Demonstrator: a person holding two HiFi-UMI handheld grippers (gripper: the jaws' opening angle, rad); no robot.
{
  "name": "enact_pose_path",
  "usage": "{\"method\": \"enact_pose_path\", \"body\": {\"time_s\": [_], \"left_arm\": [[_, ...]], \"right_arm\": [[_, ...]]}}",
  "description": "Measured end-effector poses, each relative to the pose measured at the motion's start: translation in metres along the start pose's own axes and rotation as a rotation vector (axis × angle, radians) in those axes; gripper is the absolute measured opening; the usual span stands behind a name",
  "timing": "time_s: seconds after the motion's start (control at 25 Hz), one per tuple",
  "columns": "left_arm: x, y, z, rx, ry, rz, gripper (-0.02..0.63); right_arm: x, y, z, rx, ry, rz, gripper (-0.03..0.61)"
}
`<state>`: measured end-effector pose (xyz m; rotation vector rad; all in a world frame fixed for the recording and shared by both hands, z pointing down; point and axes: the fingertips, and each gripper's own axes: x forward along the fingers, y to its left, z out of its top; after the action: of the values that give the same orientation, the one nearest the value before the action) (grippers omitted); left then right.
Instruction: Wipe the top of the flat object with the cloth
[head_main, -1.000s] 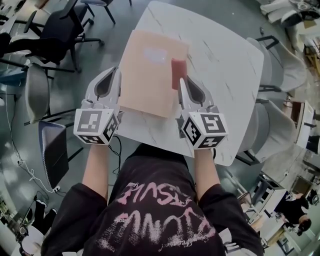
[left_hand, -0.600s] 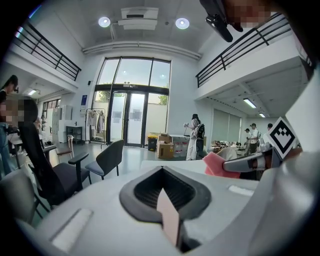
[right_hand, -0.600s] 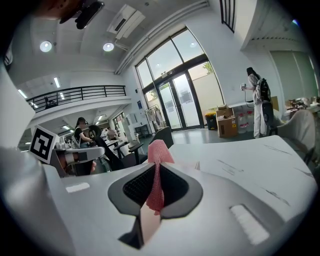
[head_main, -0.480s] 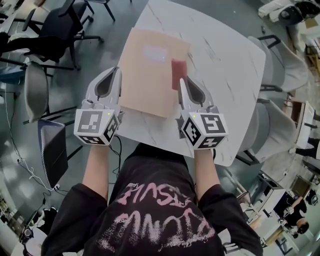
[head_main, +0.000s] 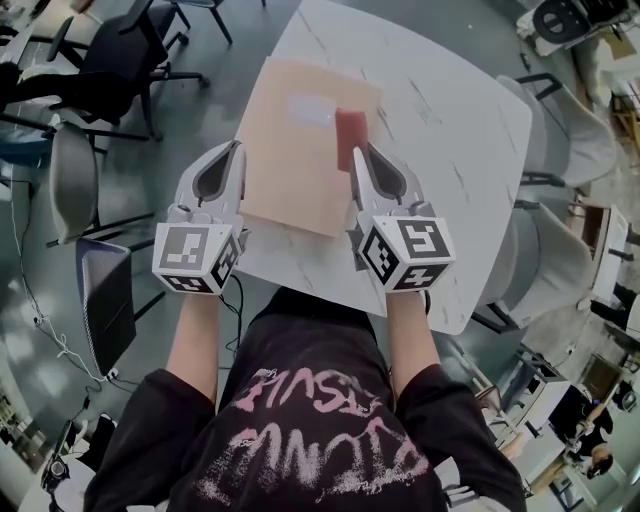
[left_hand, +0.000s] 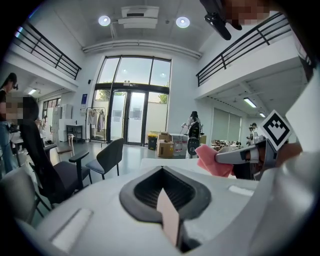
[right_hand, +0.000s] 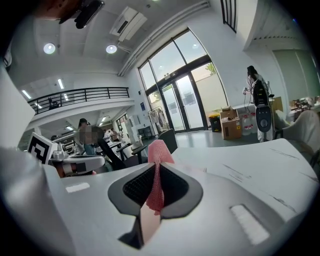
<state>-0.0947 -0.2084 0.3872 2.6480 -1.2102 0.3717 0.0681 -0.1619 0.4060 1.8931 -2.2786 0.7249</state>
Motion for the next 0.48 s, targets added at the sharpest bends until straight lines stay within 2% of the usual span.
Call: {"method": "enact_pose_path", "body": {"time_s": [0.48], "left_arm": [[-0.01, 0.015, -0.003, -0.001, 0.005, 0.04, 0.0]], "right_arm": [[0.049, 0.042, 0.019, -0.024, -0.002, 0.113, 0.046]]}}
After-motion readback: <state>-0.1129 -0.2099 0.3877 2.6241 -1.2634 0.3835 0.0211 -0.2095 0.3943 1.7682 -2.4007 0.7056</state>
